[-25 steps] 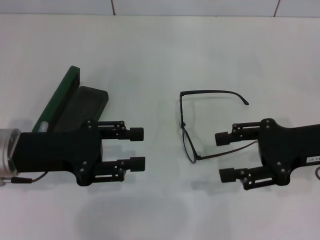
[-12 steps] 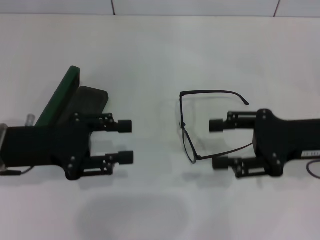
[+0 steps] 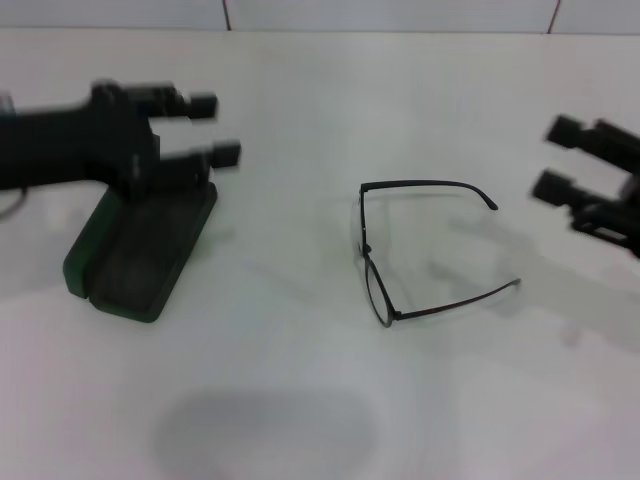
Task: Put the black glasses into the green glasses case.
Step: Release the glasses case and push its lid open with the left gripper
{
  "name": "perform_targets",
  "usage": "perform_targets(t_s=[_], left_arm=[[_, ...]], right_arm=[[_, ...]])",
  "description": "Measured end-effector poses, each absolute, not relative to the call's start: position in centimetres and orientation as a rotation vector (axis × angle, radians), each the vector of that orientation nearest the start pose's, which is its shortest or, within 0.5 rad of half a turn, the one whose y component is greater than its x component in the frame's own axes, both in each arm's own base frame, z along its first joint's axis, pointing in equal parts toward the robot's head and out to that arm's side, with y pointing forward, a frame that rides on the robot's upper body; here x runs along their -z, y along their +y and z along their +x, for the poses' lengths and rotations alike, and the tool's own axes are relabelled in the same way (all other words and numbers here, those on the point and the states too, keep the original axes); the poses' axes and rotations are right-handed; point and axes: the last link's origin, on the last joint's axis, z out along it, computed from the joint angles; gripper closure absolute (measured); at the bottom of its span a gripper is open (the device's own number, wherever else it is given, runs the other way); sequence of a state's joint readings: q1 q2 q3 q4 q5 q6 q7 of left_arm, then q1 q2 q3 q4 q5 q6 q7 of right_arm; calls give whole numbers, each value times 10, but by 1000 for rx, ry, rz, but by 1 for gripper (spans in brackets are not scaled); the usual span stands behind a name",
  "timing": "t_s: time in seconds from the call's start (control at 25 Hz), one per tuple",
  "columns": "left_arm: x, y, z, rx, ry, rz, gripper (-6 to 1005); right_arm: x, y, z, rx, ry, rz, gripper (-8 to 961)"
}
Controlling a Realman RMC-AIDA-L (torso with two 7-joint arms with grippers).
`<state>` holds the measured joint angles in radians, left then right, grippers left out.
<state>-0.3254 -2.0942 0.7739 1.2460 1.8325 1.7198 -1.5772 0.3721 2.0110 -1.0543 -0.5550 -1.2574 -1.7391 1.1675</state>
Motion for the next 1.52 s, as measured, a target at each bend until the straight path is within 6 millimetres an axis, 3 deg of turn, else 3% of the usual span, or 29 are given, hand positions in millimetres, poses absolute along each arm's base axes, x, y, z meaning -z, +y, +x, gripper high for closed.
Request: perform_targets(t_s=[0.12,0.28,0.48,1.0,1.52], left_arm=[[-90,320,-215,403,-451,-2573,397],[-86,335,-215,35,-658,-2412,396],[-73,339,-217,-304,-746,-2272,412],[-60,332,-221,-410,-906,-2251,455],[-47,346,-225,-545,-999,-2245,482]], right_arm=[[-41,285,260,-1321,444,-2462,231],[-54,274,277,-1274,485,-2451,231],[-61,266,286,-1260,505,-2460,231],[-52,263,285,-1250,518,-2493,230],[-49,255,293,-1253,578,-2477,230]])
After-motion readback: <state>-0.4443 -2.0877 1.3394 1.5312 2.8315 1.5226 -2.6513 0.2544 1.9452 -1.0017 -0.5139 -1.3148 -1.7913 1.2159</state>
